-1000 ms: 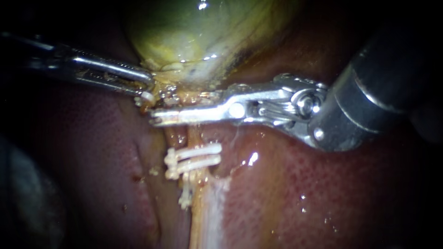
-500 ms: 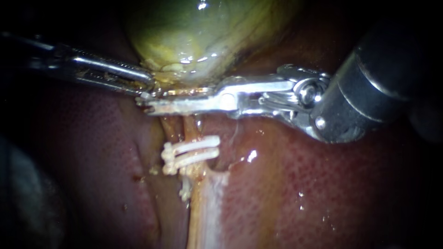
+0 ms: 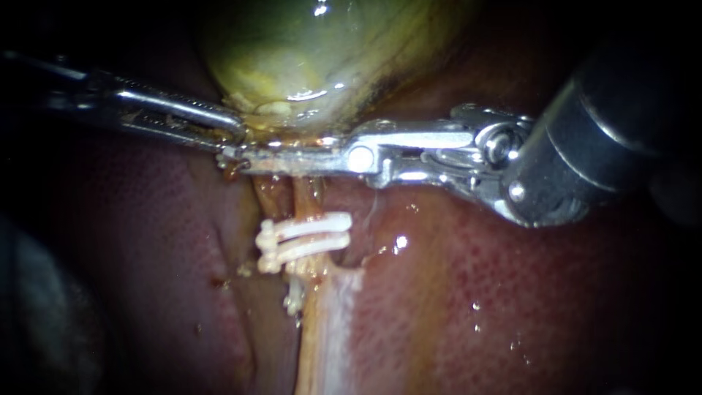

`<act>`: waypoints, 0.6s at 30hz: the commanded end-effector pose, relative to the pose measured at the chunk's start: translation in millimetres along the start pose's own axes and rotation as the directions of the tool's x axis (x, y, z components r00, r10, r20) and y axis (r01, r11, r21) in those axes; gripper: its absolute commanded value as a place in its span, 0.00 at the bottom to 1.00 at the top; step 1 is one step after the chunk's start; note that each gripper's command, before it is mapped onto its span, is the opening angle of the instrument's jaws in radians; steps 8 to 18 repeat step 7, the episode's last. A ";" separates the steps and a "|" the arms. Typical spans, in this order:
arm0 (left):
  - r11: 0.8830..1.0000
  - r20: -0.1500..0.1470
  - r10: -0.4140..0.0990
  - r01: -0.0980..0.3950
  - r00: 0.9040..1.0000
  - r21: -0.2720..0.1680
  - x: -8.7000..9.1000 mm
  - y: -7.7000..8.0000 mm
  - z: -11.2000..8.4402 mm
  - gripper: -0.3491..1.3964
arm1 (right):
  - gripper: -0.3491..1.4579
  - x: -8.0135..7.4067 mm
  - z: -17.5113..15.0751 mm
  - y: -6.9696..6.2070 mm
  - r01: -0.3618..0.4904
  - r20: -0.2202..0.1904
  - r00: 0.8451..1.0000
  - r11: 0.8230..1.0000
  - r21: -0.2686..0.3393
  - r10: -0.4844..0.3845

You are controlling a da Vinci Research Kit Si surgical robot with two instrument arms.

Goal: Clipping third clip right tube

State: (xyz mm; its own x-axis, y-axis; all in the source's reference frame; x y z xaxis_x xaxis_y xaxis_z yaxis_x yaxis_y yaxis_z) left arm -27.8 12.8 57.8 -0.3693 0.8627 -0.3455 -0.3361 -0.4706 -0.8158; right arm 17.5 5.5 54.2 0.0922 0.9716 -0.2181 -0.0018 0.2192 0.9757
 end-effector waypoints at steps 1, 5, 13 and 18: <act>1.000 0.000 0.000 0.000 1.000 0.000 0.0 0.0 0.0 0.00 | 0.00 -0.1 0.0 0.1 -0.005 0.001 1.000 1.000 0.000 0.005; 1.000 0.000 0.000 0.000 1.000 0.000 0.0 0.0 0.0 0.00 | 0.00 -0.1 0.0 0.2 -0.010 0.001 1.000 1.000 0.000 0.010; 1.000 0.000 0.000 0.000 1.000 0.000 0.0 0.0 0.0 0.00 | 0.00 -0.3 0.1 0.4 -0.021 0.001 1.000 1.000 -0.001 0.021; 1.000 0.000 0.000 0.000 1.000 0.000 0.0 0.0 0.0 0.00 | 0.00 -0.3 0.1 0.4 -0.021 0.001 1.000 1.000 -0.001 0.021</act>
